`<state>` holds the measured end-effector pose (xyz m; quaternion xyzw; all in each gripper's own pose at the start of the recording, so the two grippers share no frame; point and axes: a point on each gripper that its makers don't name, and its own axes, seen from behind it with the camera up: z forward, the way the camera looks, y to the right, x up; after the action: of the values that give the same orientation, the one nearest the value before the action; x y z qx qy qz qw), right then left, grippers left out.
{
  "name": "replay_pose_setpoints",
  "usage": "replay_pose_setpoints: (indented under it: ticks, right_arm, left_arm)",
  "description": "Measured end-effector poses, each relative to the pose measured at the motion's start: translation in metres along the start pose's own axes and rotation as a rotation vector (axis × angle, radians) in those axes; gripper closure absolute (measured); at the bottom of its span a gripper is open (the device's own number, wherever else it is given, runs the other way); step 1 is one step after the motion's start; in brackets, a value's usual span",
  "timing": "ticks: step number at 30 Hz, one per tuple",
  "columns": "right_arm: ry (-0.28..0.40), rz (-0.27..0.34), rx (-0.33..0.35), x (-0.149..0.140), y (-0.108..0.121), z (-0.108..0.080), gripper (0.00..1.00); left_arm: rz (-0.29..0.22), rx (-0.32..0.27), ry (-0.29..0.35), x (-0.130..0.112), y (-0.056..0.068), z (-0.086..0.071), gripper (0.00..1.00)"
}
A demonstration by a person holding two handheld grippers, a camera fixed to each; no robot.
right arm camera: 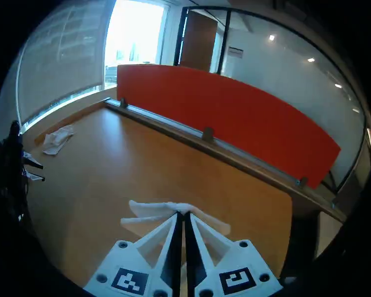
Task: Fold towel
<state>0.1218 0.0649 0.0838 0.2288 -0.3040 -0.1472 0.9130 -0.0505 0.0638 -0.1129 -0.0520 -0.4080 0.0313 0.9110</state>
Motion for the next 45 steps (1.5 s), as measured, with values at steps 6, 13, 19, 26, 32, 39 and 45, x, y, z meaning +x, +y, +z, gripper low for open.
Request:
replay_pose_setpoints:
  ticks: [6, 13, 19, 26, 32, 39, 45]
  right_arm:
    - [-0.019, 0.014, -0.045, -0.009, 0.037, -0.008, 0.97]
    - [-0.025, 0.035, -0.077, -0.014, 0.064, -0.018, 0.97]
    - [-0.034, 0.041, -0.093, -0.021, 0.073, -0.027, 0.97]
    - [-0.054, 0.052, -0.106, -0.039, 0.076, -0.041, 0.97]
    - [-0.092, 0.065, -0.12, -0.069, 0.077, -0.057, 0.97]
    - [-0.153, 0.101, -0.15, -0.116, 0.081, -0.077, 0.97]
    - [-0.212, 0.146, -0.176, -0.157, 0.083, -0.089, 0.97]
  left_arm:
    - [0.009, 0.003, 0.0, 0.005, 0.003, 0.002, 0.07]
    - [0.021, -0.002, 0.0, 0.01, 0.009, 0.004, 0.07]
    - [0.031, -0.008, 0.002, 0.012, 0.014, 0.005, 0.07]
    - [0.035, -0.01, 0.001, 0.012, 0.015, 0.004, 0.07]
    - [0.041, -0.01, 0.001, 0.011, 0.014, 0.003, 0.07]
    - [0.045, -0.013, 0.001, 0.01, 0.015, 0.002, 0.07]
    - [0.052, -0.018, -0.002, 0.009, 0.017, 0.002, 0.07]
